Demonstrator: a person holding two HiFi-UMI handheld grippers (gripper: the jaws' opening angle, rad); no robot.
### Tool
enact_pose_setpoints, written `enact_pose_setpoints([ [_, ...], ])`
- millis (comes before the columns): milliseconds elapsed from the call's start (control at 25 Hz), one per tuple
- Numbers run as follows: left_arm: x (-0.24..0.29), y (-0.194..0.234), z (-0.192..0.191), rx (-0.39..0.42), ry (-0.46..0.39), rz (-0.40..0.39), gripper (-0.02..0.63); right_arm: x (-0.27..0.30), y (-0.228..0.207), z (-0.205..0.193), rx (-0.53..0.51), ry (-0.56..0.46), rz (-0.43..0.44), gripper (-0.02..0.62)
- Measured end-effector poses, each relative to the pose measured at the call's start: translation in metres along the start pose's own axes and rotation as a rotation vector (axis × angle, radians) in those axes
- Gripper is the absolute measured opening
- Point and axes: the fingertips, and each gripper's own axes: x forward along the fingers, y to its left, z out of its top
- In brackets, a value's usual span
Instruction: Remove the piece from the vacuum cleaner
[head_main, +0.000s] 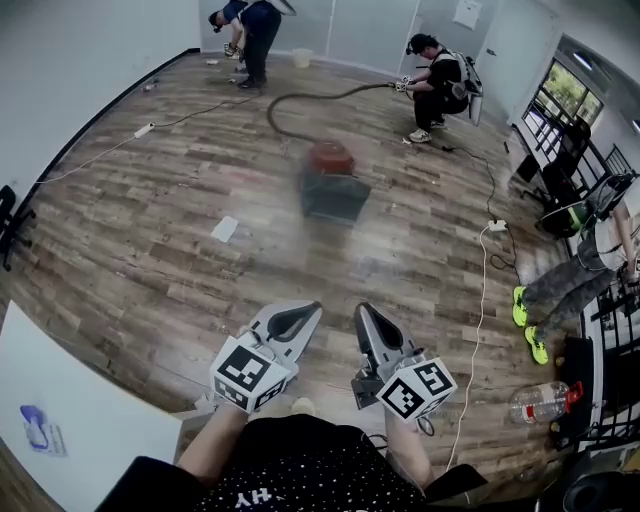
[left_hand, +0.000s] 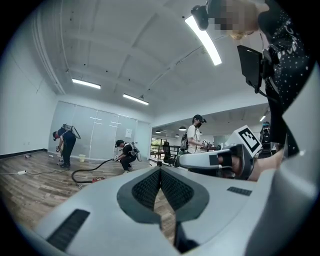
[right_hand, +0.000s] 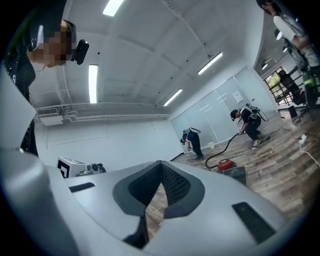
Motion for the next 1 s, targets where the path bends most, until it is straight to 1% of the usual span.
enact_pose_setpoints([
  [160, 0.012, 0.005, -0.006, -0.011, 0.019, -0.013, 0.009, 0.009, -0.011, -0.002, 0.009, 0.015, -0.006, 0.011],
  [280, 0.019, 0.012, -0.012, -0.035, 0.037, -0.018, 0.009, 0.015, -0.016, -0.005, 0.025, 0.029, -0.012, 0.011],
  [520, 0.044, 0.034, -0.018, -0.063, 0.050, -0.025, 0.009, 0.035, -0.046, -0.010, 0.052, 0.061, -0.037, 0.011],
  [680, 0.065, 0.064, -0.021, -0.087, 0.060, -0.032, 0.009, 0.065, -0.061, -0.006, 0.045, 0.074, -0.040, 0.011],
  [840, 0.096, 0.094, -0.017, -0.089, 0.056, -0.057, 0.009, 0.096, -0.089, -0.001, 0.046, 0.087, -0.060, 0.011],
  [1000, 0.130, 0.142, -0.007, -0.076, 0.058, -0.068, 0.009, 0.142, -0.120, 0.017, 0.036, 0.090, -0.075, 0.011],
])
